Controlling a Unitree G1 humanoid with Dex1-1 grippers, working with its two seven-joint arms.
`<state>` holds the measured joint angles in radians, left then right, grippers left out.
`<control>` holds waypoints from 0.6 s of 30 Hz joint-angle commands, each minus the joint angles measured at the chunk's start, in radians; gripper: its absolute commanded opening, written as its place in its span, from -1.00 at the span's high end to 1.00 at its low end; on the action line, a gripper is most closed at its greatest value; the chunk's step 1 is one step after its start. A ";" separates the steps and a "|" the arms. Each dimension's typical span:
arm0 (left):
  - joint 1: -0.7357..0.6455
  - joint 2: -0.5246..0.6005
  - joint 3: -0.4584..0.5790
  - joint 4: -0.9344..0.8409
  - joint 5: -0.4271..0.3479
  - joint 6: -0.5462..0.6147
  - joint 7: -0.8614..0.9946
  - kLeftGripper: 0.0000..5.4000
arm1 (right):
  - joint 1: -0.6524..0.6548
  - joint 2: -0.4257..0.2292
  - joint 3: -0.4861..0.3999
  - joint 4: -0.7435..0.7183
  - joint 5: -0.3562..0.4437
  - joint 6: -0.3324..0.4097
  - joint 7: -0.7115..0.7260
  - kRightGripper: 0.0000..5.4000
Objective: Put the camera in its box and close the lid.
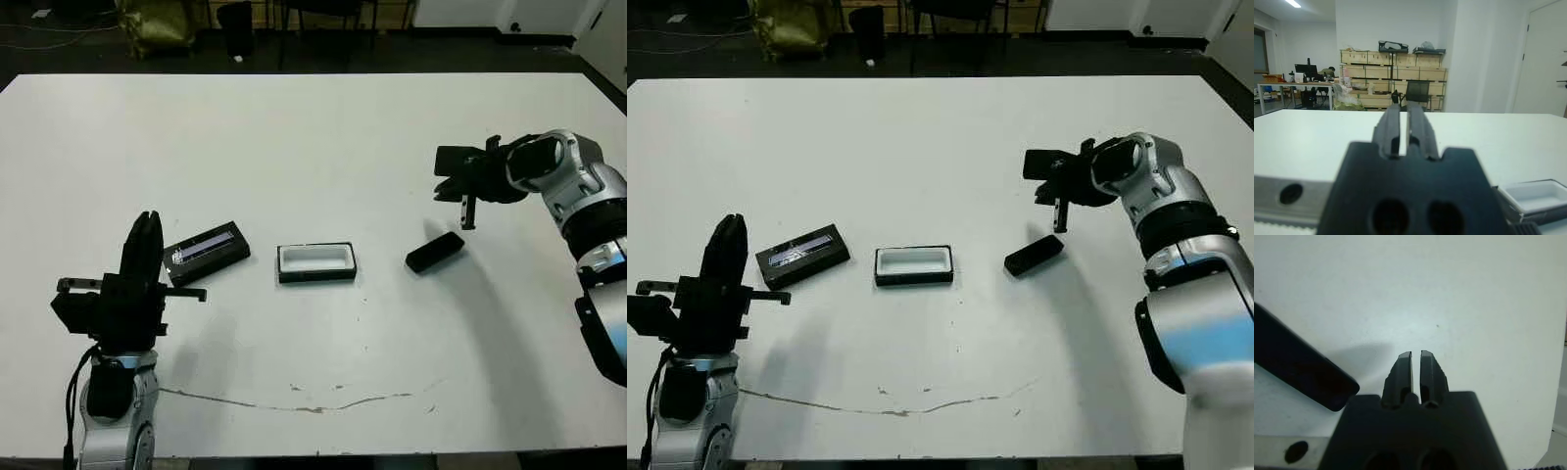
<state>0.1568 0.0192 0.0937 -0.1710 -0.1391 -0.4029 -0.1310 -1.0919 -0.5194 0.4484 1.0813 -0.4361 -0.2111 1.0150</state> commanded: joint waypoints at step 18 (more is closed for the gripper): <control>0.017 0.005 -0.007 0.010 -0.010 0.012 -0.005 0.99 | 0.092 -0.024 0.008 -0.055 -0.028 0.046 0.006 1.00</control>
<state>0.1674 0.0196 0.0849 -0.1708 -0.1573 -0.4033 -0.1417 -1.0190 -0.5297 0.4497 1.0286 -0.4572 -0.1634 1.0158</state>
